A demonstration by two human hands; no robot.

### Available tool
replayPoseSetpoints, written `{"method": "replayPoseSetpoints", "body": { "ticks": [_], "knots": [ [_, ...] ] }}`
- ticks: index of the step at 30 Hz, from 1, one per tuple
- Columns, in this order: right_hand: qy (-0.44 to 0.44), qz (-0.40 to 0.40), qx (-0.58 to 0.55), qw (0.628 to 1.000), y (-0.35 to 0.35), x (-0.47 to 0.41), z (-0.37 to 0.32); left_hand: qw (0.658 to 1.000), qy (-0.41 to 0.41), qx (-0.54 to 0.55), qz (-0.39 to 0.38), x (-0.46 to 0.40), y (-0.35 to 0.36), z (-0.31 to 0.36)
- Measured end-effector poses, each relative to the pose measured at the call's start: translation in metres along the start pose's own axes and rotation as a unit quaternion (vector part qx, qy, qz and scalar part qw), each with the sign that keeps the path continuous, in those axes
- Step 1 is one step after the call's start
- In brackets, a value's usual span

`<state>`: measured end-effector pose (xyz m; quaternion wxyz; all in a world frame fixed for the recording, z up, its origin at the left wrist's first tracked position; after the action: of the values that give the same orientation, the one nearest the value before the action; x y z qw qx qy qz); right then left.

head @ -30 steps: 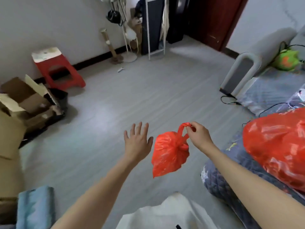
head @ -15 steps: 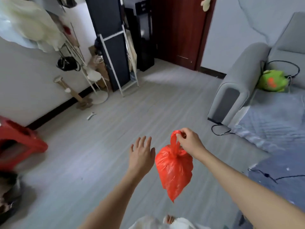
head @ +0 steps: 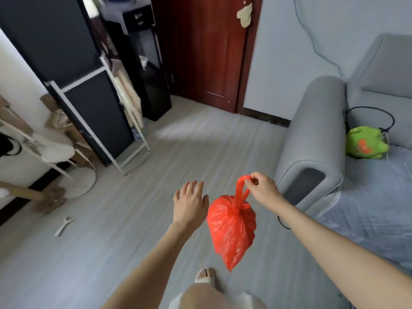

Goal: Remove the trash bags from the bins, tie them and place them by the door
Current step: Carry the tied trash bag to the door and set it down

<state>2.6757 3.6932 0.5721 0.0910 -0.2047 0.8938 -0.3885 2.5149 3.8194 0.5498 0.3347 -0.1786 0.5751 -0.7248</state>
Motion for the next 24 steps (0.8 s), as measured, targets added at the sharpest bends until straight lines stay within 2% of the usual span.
{"method": "replayPoseSetpoints", "body": {
  "ticks": [8,14,18,24],
  "knots": [
    [0.054,0.052,-0.028,0.997,0.000,-0.234,-0.007,0.996,0.084,-0.002,-0.042,-0.256,0.051,0.058],
    [0.080,0.034,-0.042,0.995,0.035,-0.415,0.020,0.994,0.101,-0.010,-0.051,-0.433,0.104,0.120],
    [0.112,0.040,-0.027,0.993,0.020,-0.559,0.042,0.990,0.127,-0.002,-0.054,-0.580,0.124,0.181],
    [0.145,0.069,-0.012,0.987,-0.015,-0.716,0.070,0.983,0.180,0.012,-0.020,-0.743,0.144,0.262]
  ]
}}
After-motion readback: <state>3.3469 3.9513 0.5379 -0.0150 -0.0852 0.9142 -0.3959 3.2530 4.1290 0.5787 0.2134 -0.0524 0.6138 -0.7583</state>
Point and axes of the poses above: each hand's wrist, its own x-axis away from the middle knuckle, its own y-axis out of the palm, z = x × y, the point moved 6 cm from there along -x, towards the middle knuckle, and after that the axes turned 15 degrees about z, right-handed, at the moved point
